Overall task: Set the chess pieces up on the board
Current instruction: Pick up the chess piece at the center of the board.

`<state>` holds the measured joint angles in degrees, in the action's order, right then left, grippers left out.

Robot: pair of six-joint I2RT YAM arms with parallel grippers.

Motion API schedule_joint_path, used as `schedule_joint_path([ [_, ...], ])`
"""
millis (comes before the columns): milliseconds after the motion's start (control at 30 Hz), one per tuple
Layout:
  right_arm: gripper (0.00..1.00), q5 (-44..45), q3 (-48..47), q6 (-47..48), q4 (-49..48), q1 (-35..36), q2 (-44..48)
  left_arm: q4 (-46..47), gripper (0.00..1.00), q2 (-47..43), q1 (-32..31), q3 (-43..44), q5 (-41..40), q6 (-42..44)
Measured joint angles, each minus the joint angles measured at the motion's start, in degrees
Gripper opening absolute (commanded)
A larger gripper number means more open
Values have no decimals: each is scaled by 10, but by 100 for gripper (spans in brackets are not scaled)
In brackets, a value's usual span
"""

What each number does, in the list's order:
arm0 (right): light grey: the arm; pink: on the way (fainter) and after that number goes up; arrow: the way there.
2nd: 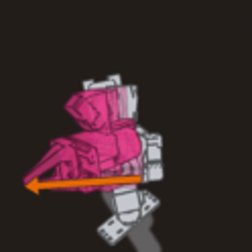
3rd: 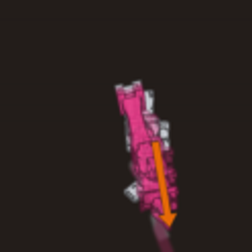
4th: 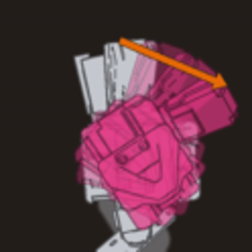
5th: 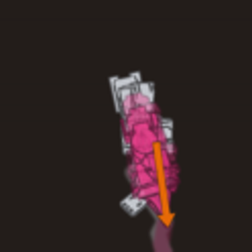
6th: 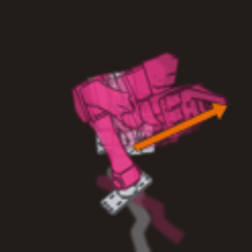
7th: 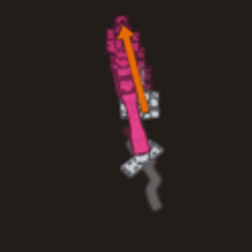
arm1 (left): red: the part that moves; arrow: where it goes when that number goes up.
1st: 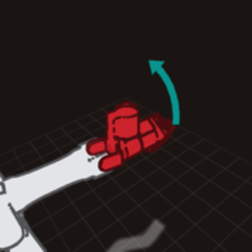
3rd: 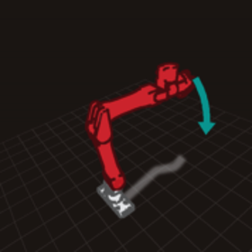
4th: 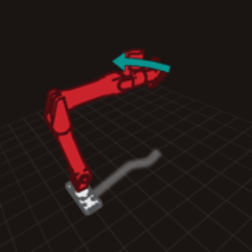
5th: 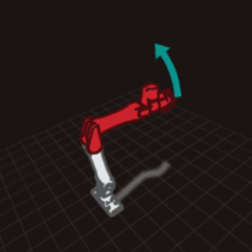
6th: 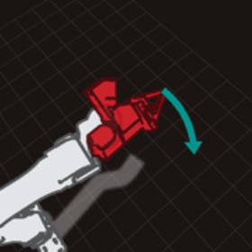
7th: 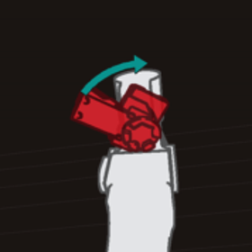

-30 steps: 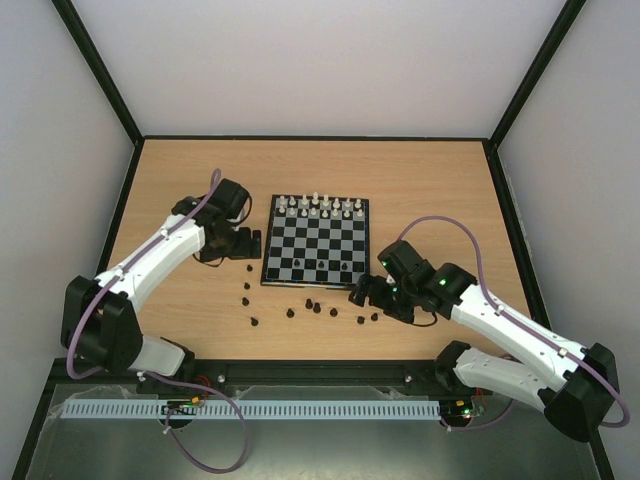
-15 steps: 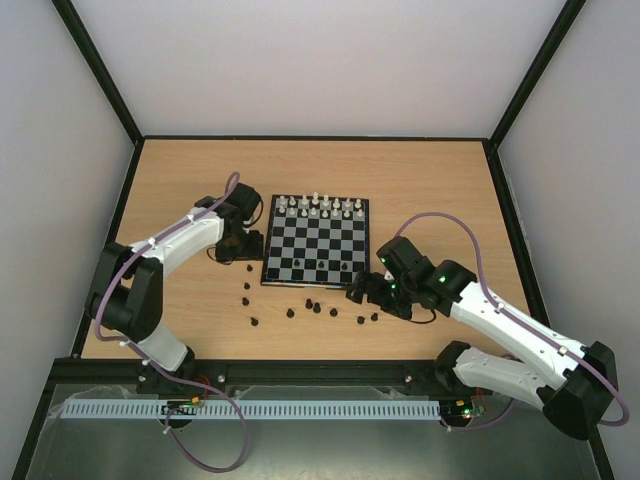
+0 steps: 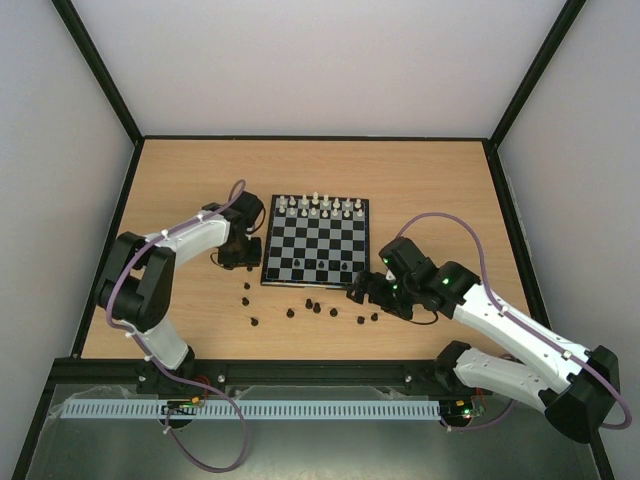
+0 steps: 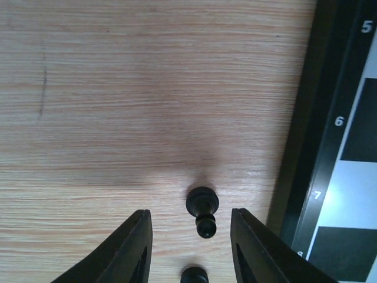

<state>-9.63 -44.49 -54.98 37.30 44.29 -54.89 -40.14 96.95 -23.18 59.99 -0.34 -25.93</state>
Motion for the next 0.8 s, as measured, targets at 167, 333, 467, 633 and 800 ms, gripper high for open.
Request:
schedule_joint_path([
  [167, 99, 0, 2, -5, 0, 0, 10, 7, 24, 10, 0, -5, -2, 1],
  [333, 99, 0, 9, -7, 1, 0, 16, 14, 7, 17, 0, -5, -3, 5],
  [467, 98, 0, 13, -9, 1, 0, 21, 19, 2, 20, 0, -5, -3, 8],
  [633, 99, 0, 18, -10, 1, 0, 25, 13, 2, 20, 0, -2, -6, 11],
  [800, 99, 0, 19, -10, 1, 0, 27, -50, 2, 8, -13, 40, -12, 15],
])
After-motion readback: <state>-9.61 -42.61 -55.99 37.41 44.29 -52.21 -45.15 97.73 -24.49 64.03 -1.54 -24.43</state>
